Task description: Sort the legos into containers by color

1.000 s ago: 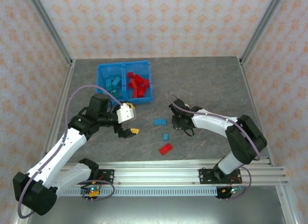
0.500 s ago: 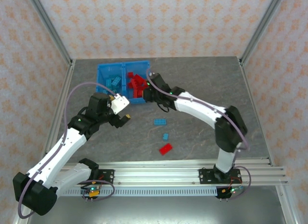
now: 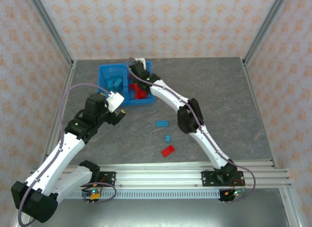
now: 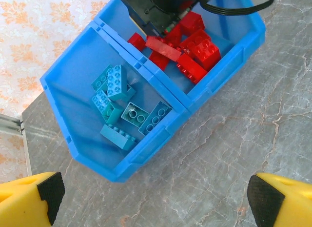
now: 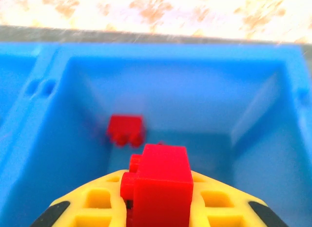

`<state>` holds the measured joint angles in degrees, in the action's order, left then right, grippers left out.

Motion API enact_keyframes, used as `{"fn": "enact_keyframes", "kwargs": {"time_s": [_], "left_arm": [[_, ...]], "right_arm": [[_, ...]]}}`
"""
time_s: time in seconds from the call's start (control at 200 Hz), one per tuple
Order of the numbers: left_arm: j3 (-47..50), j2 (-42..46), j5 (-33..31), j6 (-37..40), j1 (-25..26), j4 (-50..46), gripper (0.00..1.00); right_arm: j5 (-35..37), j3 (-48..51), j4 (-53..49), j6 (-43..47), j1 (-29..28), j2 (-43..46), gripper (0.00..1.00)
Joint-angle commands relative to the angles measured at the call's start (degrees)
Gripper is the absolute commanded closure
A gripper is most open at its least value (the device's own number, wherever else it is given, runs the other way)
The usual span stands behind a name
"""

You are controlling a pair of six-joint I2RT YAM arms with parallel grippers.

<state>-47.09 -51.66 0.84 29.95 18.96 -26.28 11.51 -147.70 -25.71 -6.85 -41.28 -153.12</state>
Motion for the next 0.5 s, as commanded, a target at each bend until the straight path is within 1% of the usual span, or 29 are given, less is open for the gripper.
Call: {"fn": "enact_keyframes", "kwargs": {"time_s": [0.0,0.105,0.205,0.245,0.39,0.495], "left_arm": [[-0.1,0.33,-0.32,-0.51,-0.77,1.32,0.0],[-0.09,0.24,-0.47,-0.27,-1.35,1.32,0.0],[0.09,0.24,-0.71,-0.23,-1.7,1.58,0.0],[0.15,0.18,-0.54,-0.28,-1.82,1.62,0.0],[0.01,-0.11,0.71,-0.75,-1.82,1.67,0.0],[-0.01,-0.03,1.27,-0.94,-1.84,1.67,0.0]], "right_arm": [[4.73,-5.06,1.13,7.84,1.17,-2.83,0.77],[4.7,-5.36,3.48,9.51,1.48,-2.8,0.74],[2.45,-6.12,4.35,10.87,1.48,-1.9,0.62],[1.73,-6.28,4.27,11.25,1.45,-1.36,0.6],[1.85,-5.61,3.92,10.57,1.37,1.5,0.59],[1.78,-5.26,2.41,8.68,1.37,3.99,0.6]]}}
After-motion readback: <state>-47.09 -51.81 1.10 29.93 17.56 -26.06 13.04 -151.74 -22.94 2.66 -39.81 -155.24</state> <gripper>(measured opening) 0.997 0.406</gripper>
